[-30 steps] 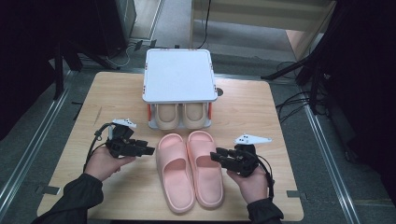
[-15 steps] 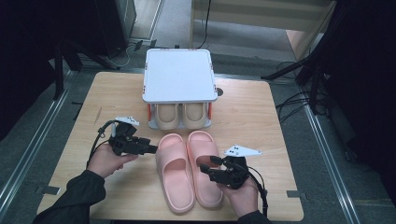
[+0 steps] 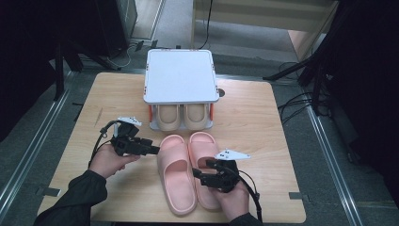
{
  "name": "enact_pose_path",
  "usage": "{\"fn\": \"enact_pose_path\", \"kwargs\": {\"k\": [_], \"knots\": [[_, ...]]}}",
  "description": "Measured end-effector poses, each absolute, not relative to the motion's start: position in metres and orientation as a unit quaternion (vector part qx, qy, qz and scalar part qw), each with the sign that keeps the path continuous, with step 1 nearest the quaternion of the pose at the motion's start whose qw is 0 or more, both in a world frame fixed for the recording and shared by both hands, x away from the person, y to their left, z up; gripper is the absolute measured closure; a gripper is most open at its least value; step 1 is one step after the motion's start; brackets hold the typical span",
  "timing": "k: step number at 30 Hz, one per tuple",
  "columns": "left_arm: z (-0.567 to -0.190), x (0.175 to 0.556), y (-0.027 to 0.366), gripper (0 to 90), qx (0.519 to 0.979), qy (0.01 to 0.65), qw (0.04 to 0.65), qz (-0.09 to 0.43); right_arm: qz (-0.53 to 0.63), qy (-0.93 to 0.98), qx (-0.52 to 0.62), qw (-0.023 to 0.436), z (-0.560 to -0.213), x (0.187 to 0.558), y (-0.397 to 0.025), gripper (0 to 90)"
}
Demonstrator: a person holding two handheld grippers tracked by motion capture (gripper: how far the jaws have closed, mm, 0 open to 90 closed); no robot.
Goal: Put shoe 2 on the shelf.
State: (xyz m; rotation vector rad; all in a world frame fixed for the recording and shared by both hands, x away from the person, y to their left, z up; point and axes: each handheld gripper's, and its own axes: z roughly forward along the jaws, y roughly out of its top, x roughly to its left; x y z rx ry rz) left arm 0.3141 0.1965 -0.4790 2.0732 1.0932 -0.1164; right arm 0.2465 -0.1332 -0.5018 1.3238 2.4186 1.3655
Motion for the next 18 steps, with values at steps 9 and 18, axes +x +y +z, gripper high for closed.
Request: {"fn": "enact_pose_path", "kwargs": {"k": [9, 18], "knots": [[-0.480, 0.314, 0.196, 43.9, 0.816, 0.430, 0.384, -0.045, 0.430, 0.789, 0.435, 0.047, -0.513, 0.253, -0.118, 29.2], [-0.480, 0.311, 0.200, 44.0, 0.814, 0.433, 0.385, -0.041, 0.427, 0.784, 0.447, 0.060, -0.517, 0.258, -0.101, 26.3]]}}
